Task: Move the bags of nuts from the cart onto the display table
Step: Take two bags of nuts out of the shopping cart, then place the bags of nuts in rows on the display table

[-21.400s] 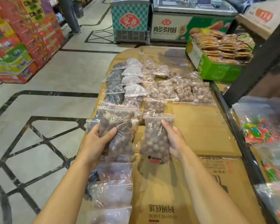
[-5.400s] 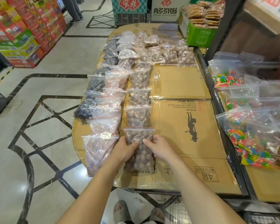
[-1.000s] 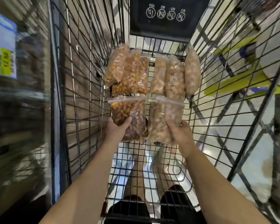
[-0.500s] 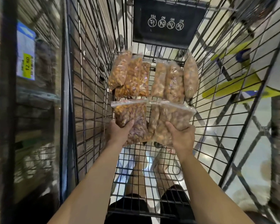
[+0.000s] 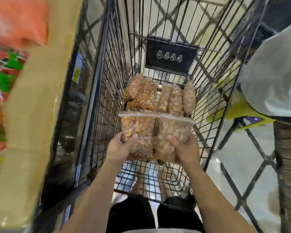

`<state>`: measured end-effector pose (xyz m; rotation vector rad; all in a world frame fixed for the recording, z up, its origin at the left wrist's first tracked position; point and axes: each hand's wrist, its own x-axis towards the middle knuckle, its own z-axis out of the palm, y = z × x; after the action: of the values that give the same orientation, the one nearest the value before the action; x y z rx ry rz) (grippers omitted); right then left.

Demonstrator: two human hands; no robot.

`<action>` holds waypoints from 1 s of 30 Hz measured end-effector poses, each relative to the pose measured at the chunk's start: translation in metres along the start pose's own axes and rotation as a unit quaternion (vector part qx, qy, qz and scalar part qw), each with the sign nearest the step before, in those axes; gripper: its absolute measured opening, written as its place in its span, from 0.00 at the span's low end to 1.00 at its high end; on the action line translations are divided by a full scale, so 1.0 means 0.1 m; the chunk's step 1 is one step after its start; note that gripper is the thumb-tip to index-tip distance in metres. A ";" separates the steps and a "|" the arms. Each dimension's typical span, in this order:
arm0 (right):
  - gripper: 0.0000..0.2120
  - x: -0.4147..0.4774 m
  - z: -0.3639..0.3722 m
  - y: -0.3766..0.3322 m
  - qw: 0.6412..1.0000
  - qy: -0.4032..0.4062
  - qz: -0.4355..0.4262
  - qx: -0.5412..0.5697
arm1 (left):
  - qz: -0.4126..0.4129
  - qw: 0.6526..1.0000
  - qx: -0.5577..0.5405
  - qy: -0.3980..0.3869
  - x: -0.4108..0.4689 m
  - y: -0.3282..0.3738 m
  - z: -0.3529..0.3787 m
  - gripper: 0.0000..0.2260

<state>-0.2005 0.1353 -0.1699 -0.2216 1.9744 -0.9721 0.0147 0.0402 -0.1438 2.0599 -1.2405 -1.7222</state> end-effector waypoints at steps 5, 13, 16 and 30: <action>0.29 -0.36 -0.21 -0.38 0.997 -0.050 -0.065 -0.008 | 0.066 0.994 0.004 0.086 -0.70 0.13 -0.18 0.25; 0.30 -1.01 -0.42 -0.94 0.974 -0.140 -0.176 -0.021 | 0.137 0.965 -0.097 0.203 -1.80 0.24 -0.37 0.21; 0.30 -1.29 -0.46 -1.12 0.963 -0.175 -0.201 -0.042 | 0.160 0.949 -0.154 0.224 -2.18 0.23 -0.46 0.25; 0.26 -2.68 -0.03 -1.55 0.896 -0.314 -0.301 -0.087 | 0.208 0.870 -0.310 0.322 -3.57 -0.24 -1.34 0.20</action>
<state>-0.0794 0.1650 0.1128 -1.1543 1.3910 -0.9312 0.1516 0.2524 0.1432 1.5968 -0.7053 -0.9279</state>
